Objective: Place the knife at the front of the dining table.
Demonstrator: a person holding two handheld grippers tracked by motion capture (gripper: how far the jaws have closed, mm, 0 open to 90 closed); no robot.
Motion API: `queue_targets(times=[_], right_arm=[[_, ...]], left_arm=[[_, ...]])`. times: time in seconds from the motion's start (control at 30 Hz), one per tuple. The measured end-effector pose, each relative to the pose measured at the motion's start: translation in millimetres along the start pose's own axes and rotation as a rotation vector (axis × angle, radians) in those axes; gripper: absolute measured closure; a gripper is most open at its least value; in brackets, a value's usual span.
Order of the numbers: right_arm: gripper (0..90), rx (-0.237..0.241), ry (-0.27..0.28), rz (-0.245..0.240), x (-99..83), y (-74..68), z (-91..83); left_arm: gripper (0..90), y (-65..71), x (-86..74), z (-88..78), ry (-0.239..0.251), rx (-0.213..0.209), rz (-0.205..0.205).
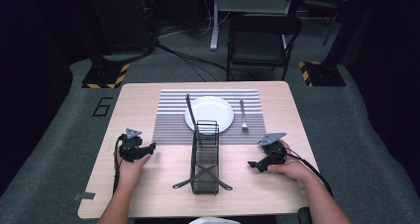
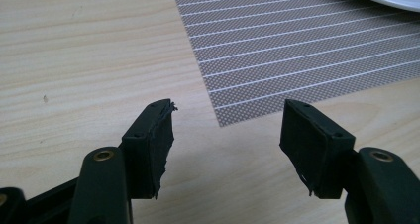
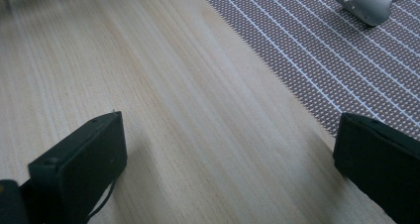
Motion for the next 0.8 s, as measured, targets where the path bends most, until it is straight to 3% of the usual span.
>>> queue_targets(times=[0.57, 0.8], right_arm=[[0.0, 0.001, -0.003, -0.005, -0.3, 0.2, -0.3], [0.0, 0.001, -0.003, -0.005, -0.3, 0.2, -0.2]], left_arm=[[40.1, 32.4, 18.4, -22.9, 0.025, -0.073, 0.050], [42.2, 35.4, 29.5, -29.2, 0.027, -0.093, 0.032]])
Point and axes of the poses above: each handheld gripper's, and its own axes: z roughly forward along the jaws, x roughly out of its top, y roughly to its right, the point moved 3 cm from there along z, roughly forward along the jaws, and after that the axes turned 4 degrees about x, right-handed, at the moved point
